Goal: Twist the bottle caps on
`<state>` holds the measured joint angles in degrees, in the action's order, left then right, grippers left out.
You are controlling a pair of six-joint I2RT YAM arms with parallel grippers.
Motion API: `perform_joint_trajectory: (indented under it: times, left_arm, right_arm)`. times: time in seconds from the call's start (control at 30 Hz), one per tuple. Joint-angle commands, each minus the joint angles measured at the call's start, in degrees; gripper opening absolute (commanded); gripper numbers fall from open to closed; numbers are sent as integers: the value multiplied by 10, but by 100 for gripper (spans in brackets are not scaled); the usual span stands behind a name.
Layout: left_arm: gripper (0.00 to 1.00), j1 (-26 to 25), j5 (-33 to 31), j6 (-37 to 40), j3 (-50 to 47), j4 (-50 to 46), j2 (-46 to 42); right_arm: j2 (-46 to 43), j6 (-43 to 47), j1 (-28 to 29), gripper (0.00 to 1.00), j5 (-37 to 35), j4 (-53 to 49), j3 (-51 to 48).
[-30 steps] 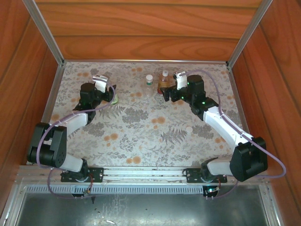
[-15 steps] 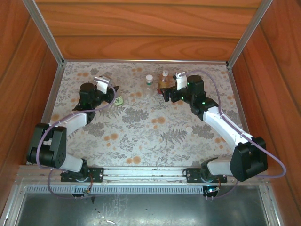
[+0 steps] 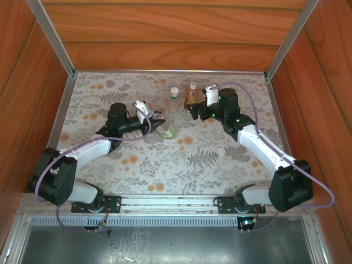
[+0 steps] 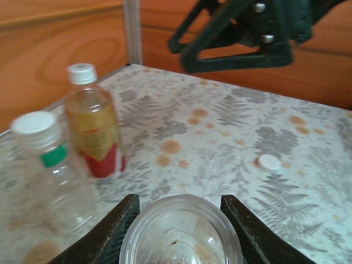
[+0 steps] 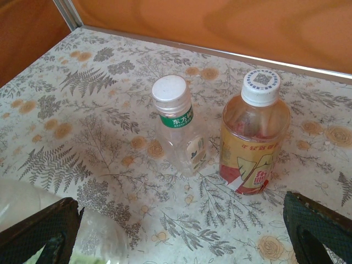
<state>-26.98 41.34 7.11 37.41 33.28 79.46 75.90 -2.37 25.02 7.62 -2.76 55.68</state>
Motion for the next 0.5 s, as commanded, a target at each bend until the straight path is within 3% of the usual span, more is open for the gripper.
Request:
perform_joint_trajectory:
  times: [0.0, 0.23, 0.47]
  left_arm:
    - [41, -28, 16, 17, 8, -20, 9]
    - [41, -69, -62, 89, 46, -161, 10]
    - [41, -79, -65, 100, 80, -226, 10]
  right_arm:
    - [0, -9, -3, 100, 6, -5, -8]
    - [2, -10, -3, 100, 6, -5, -11]
    - [3, -13, -3, 100, 6, -4, -13]
